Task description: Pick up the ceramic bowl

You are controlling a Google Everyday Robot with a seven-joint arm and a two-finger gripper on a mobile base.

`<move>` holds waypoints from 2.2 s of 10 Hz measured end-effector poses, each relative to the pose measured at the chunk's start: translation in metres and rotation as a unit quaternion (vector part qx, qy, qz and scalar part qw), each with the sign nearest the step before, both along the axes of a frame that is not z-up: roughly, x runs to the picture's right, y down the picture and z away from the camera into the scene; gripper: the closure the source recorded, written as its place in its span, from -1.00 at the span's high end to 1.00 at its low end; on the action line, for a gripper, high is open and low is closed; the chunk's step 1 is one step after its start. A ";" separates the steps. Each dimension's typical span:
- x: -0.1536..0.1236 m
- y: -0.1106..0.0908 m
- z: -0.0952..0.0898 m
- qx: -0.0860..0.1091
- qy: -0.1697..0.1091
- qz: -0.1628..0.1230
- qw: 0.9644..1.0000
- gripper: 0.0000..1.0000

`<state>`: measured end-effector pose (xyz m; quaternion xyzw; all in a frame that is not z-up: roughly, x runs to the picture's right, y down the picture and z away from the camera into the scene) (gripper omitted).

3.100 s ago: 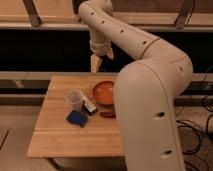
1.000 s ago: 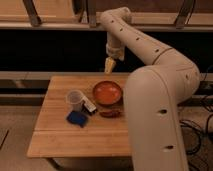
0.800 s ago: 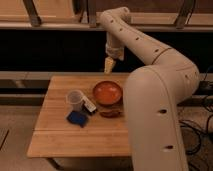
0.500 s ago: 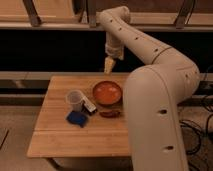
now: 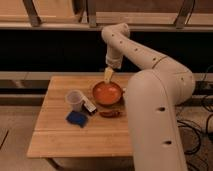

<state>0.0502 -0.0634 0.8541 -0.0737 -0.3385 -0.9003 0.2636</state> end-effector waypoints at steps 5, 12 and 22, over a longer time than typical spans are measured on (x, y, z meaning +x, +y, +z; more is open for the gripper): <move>0.025 0.042 0.065 -0.037 0.020 0.003 0.999 0.60; 0.031 0.040 0.069 -0.029 0.034 -0.024 0.999 0.60; 0.021 0.066 0.128 -0.040 0.056 -0.028 0.997 0.60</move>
